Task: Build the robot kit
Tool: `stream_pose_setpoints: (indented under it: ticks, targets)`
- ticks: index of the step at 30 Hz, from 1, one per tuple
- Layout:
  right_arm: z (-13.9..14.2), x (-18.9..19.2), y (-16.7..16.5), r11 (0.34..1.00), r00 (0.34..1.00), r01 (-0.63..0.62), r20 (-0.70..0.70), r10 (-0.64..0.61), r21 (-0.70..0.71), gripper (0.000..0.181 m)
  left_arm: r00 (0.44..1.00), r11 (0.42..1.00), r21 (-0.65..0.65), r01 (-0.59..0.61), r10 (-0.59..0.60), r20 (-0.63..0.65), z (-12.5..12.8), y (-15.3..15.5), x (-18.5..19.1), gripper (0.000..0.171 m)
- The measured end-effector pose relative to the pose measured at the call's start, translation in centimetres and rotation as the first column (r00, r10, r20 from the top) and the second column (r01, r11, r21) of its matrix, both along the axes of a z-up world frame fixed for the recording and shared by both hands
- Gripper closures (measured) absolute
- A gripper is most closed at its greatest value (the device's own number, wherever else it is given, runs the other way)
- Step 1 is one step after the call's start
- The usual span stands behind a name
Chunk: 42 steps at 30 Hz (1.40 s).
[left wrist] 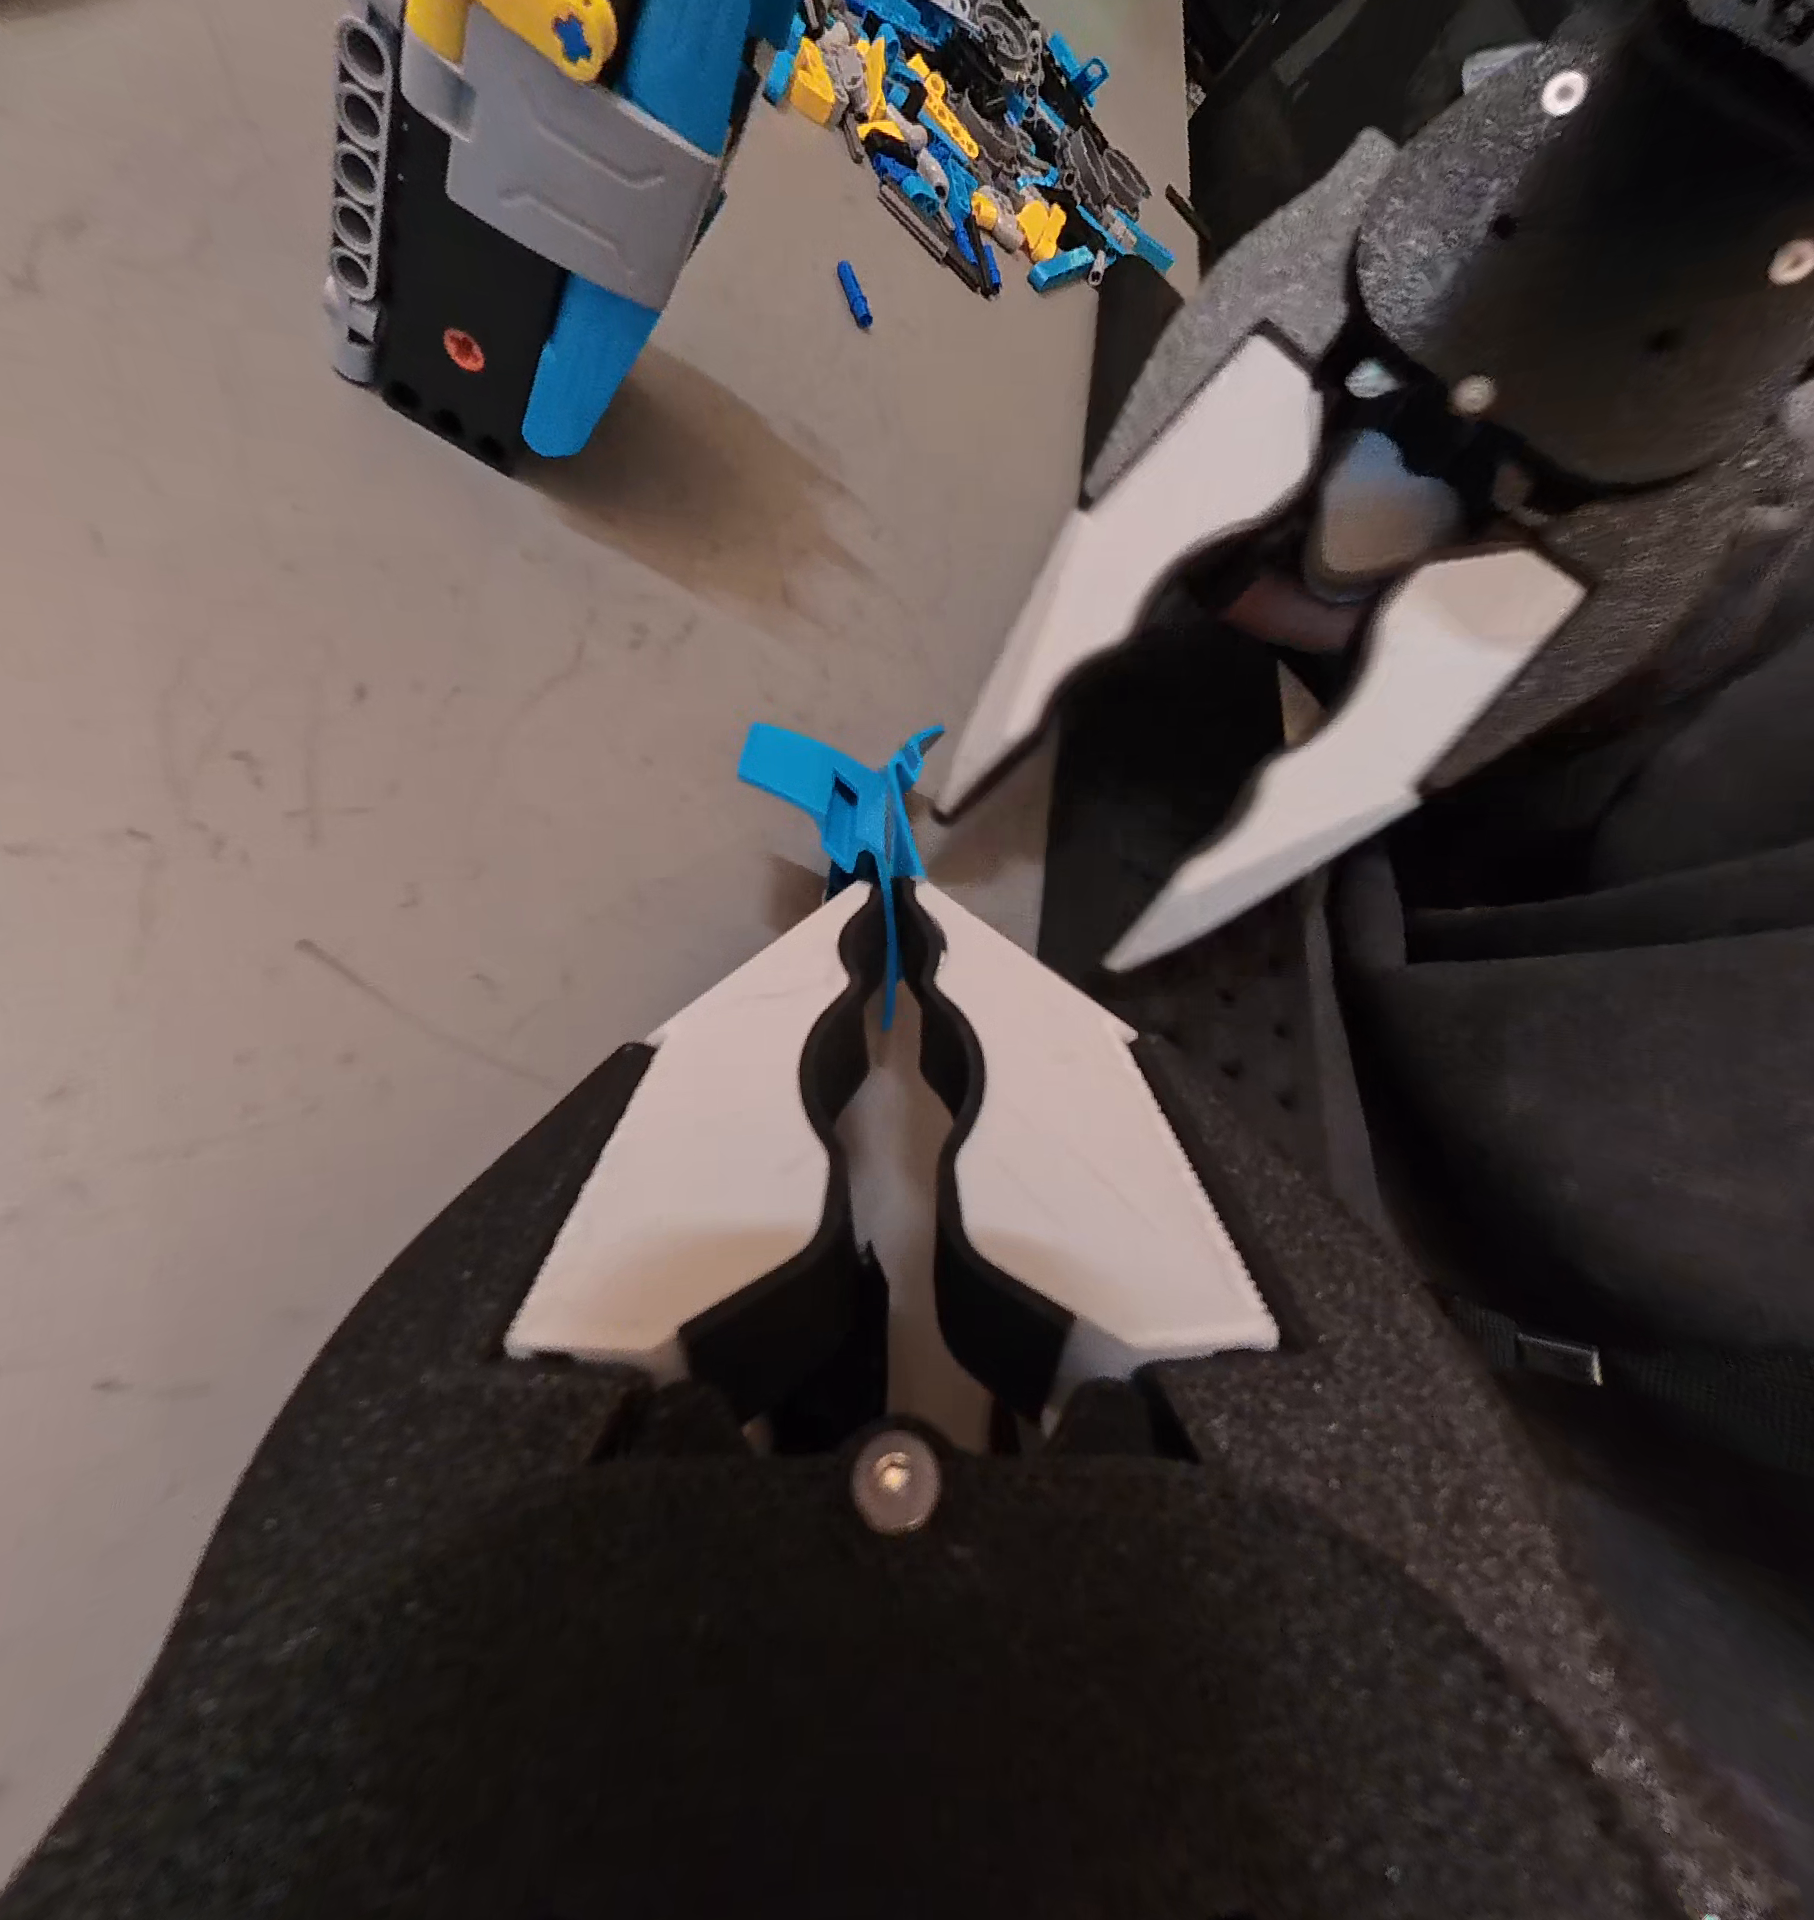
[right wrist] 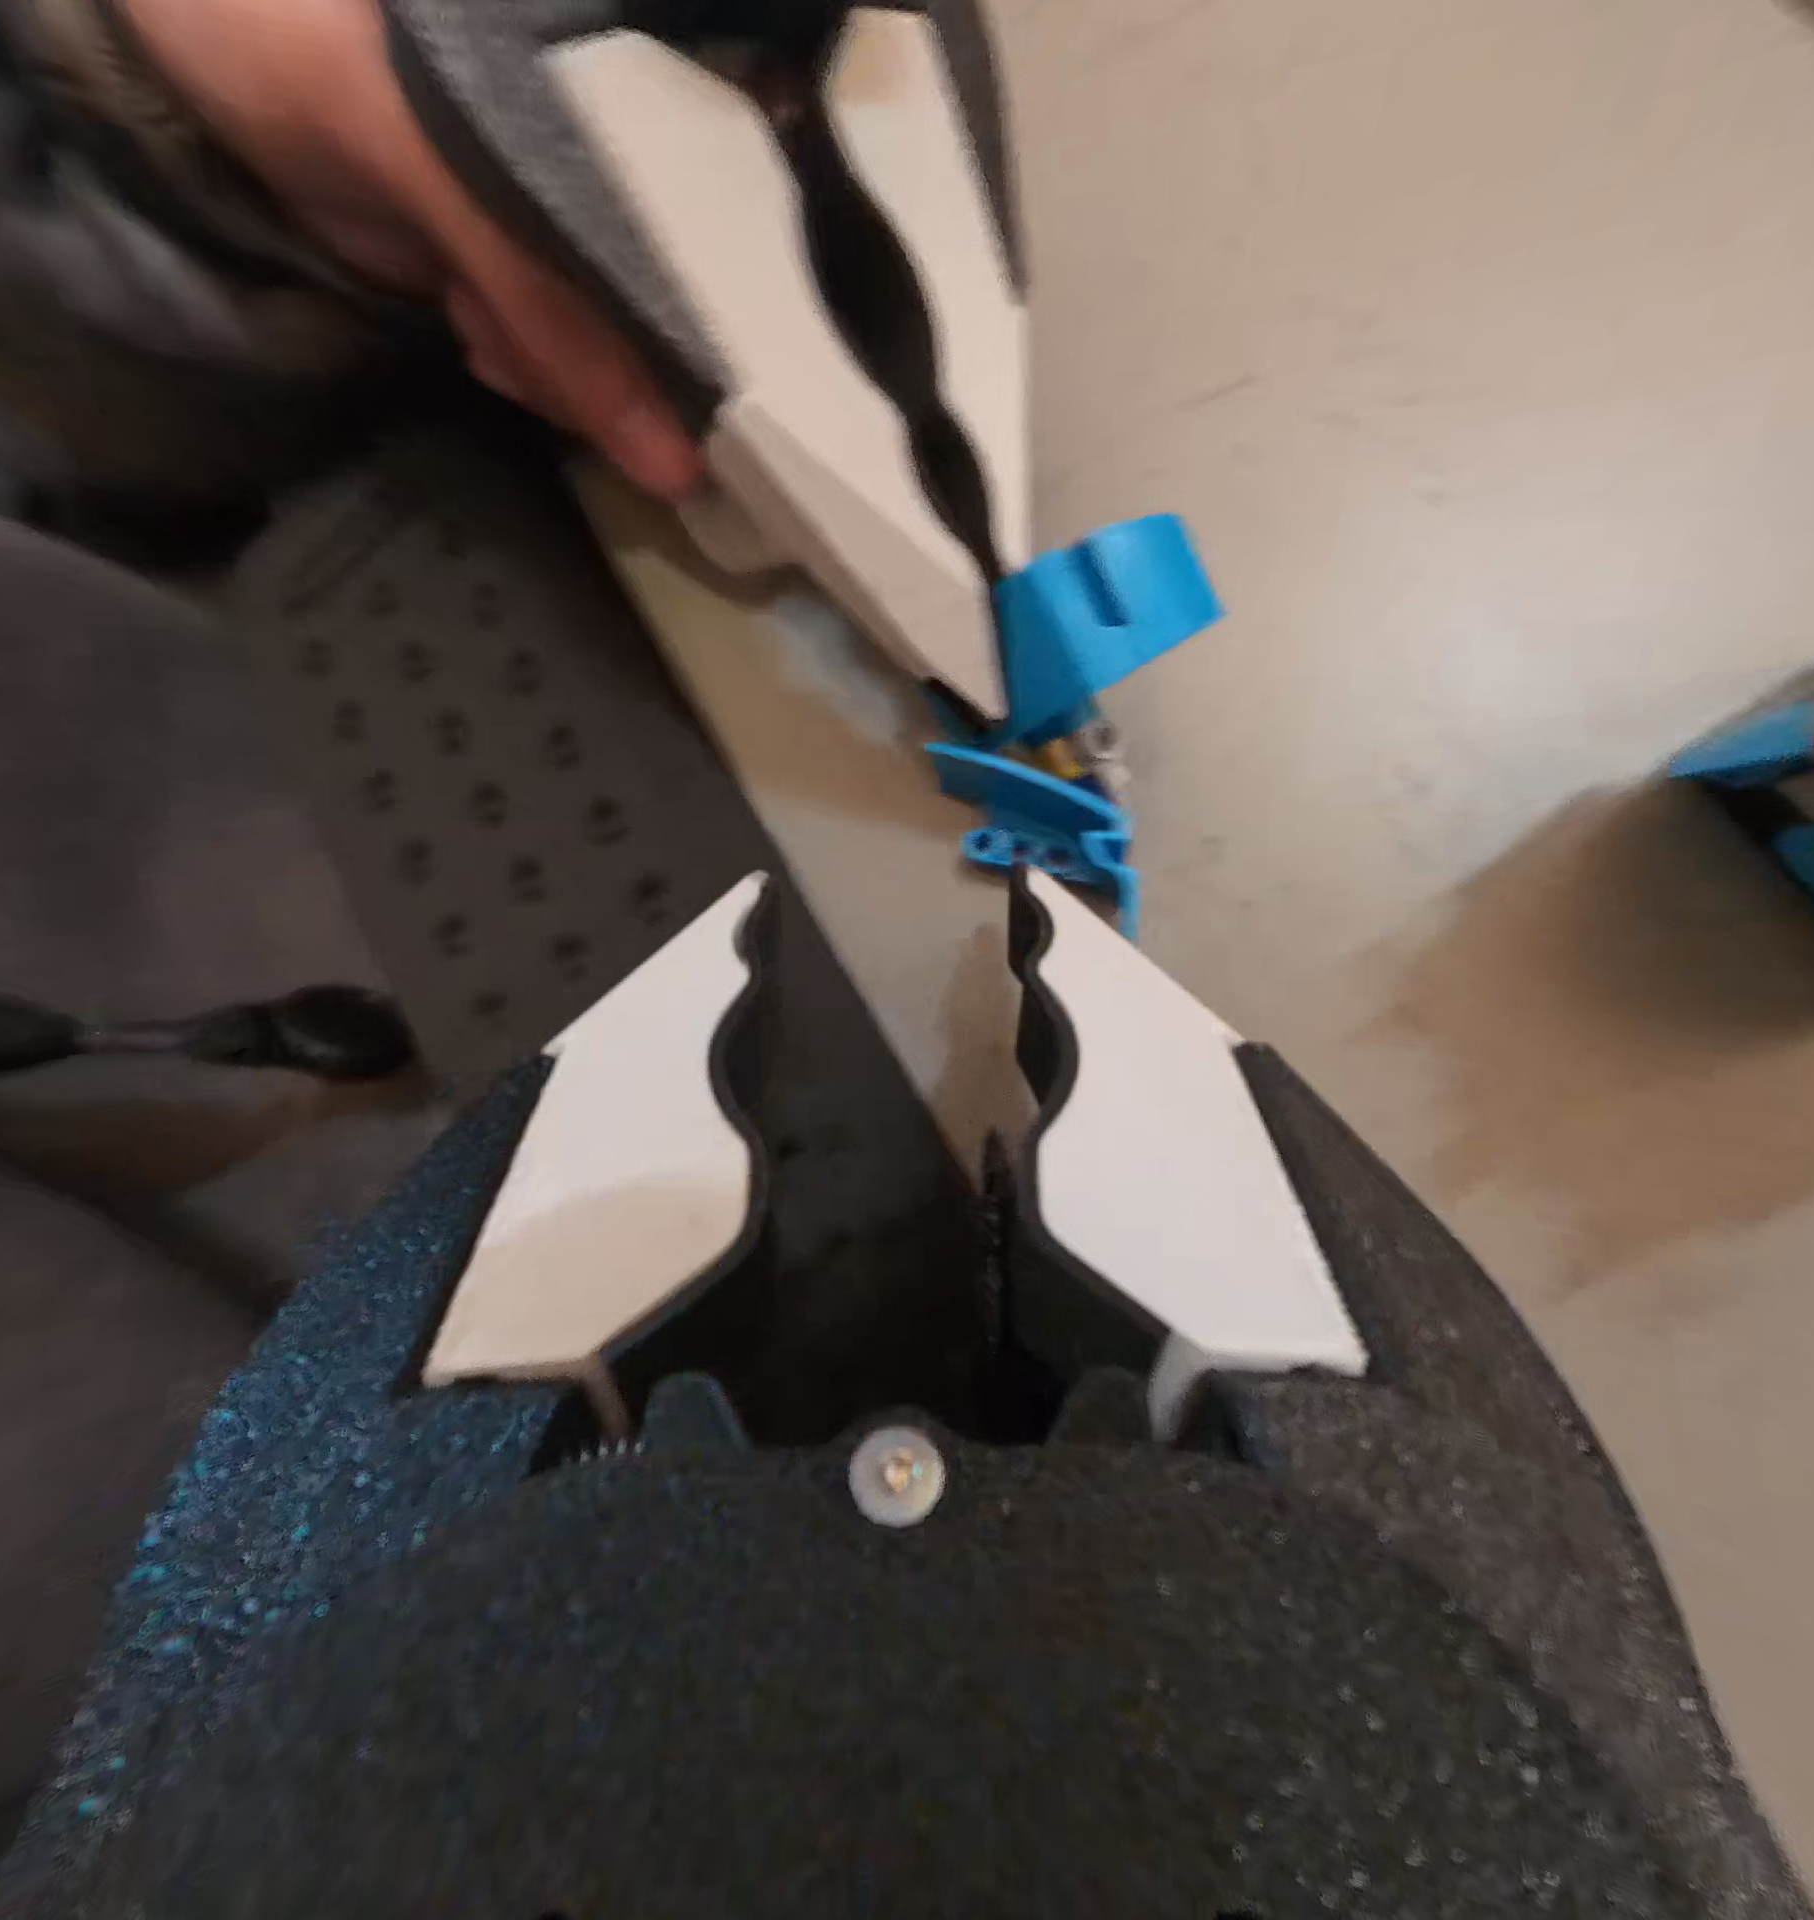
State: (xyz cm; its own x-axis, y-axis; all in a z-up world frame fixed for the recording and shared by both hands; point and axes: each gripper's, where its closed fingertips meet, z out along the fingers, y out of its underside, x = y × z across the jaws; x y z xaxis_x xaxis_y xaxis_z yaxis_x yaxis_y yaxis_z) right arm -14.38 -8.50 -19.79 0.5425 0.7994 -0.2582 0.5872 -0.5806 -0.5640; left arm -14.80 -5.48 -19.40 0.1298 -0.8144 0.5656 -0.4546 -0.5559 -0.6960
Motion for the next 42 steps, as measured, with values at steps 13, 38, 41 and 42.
stream_pose_setpoints:
  ticks: [13,38,41,42]
  targets:
    - [-2.0,1.2,1.6,0.996,0.984,0.087,0.158,-0.087,0.006,0.149,1.0,1.0,0.01,0.029,-0.029,-0.001,0.0,-0.6,0.1,0.171]
    - [-1.9,3.1,2.3,0.996,0.924,0.067,0.372,-0.086,0.063,0.167,1.0,0.999,0.021,0.03,-0.03,-0.008,-0.1,-0.6,0.1,0.171]
    - [-2.0,3.4,2.4,0.996,0.917,0.07,0.388,-0.088,0.06,0.171,0.999,0.999,0.021,0.031,-0.031,-0.007,-0.1,-0.6,0.0,0.171]
    - [-2.0,3.4,2.4,0.996,0.919,0.071,0.385,-0.086,0.053,0.171,1.0,0.999,0.022,0.031,-0.031,-0.007,0.0,-0.6,0.0,0.171]
